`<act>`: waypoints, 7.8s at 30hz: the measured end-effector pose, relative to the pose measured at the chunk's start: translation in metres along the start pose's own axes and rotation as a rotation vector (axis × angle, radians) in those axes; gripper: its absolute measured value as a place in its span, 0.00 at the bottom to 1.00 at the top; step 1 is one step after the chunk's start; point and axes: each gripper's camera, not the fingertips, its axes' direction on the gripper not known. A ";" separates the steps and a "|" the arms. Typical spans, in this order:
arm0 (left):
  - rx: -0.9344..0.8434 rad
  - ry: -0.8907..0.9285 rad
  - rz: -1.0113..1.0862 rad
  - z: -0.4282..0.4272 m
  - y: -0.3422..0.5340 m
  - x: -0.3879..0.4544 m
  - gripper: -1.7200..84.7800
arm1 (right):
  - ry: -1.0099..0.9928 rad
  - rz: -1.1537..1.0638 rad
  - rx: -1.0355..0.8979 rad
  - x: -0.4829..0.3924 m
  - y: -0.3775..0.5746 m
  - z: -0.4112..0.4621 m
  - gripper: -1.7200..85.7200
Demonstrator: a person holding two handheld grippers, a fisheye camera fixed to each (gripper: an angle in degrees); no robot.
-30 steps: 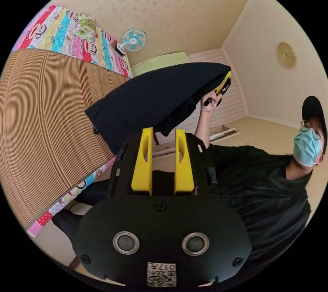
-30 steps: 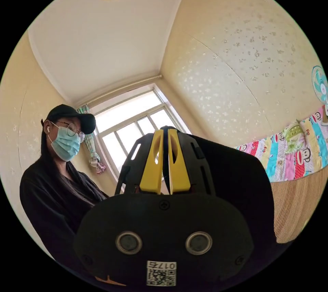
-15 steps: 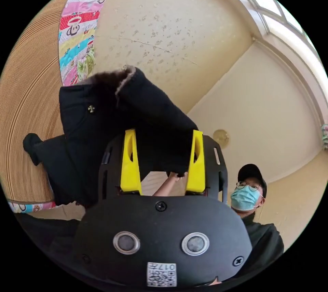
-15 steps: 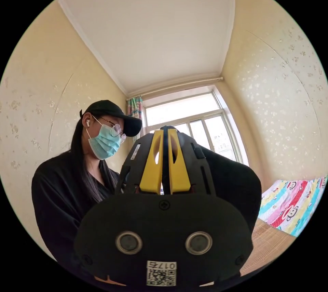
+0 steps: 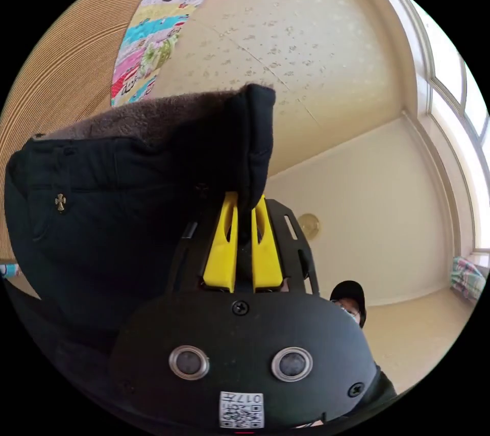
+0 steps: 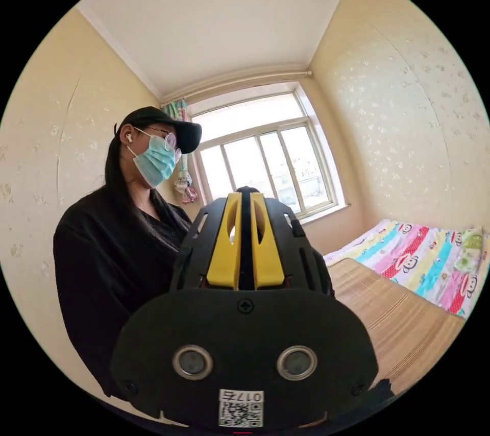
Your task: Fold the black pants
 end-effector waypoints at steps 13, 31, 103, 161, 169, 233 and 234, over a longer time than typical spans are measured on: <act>-0.217 -0.801 0.546 0.140 0.142 0.020 0.05 | 0.589 0.069 -0.428 0.023 0.150 0.238 0.23; -0.241 -0.980 0.758 0.078 0.306 -0.020 0.13 | 0.952 -0.254 -0.308 -0.030 0.103 0.392 0.07; -0.641 -2.200 0.223 -0.127 -0.083 -0.153 0.20 | 0.739 1.295 -0.874 0.453 0.173 0.034 0.10; -0.890 -1.372 0.058 0.022 -0.101 -0.224 0.16 | 0.213 0.808 -0.791 0.306 -0.049 -0.133 0.07; -0.628 -1.379 0.111 -0.042 -0.085 -0.201 0.07 | 0.178 0.791 -0.956 0.474 -0.066 -0.180 0.13; -0.458 -1.322 -0.263 -0.308 -0.127 -0.076 0.13 | 0.185 1.149 -0.817 0.479 0.128 -0.052 0.06; -0.488 -1.351 -0.232 -0.299 -0.126 -0.072 0.14 | 0.183 1.153 -0.785 0.481 0.126 -0.056 0.07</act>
